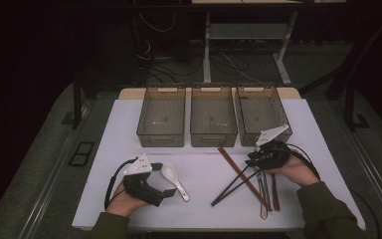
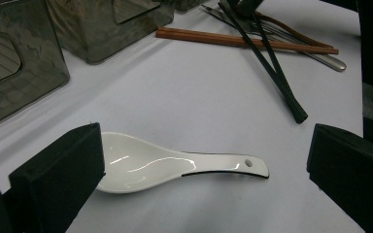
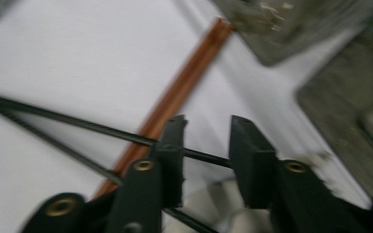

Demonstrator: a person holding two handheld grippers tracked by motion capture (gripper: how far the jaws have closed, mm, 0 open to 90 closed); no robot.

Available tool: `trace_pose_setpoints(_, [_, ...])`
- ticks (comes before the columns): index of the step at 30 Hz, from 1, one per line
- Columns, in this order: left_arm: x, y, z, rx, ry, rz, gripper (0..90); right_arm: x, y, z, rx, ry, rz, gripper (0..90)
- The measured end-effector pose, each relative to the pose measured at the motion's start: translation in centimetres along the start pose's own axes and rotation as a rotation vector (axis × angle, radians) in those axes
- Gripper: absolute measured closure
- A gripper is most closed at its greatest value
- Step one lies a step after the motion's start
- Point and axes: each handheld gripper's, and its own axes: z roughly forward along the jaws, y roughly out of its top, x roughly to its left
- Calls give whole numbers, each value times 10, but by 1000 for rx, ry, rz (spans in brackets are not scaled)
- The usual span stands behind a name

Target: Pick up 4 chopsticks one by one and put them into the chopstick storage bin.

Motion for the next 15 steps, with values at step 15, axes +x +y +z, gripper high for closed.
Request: trace_pose_setpoints(15, [-1, 0, 1, -1, -4, -3, 0, 35, 15, 16, 50, 214, -320, 369])
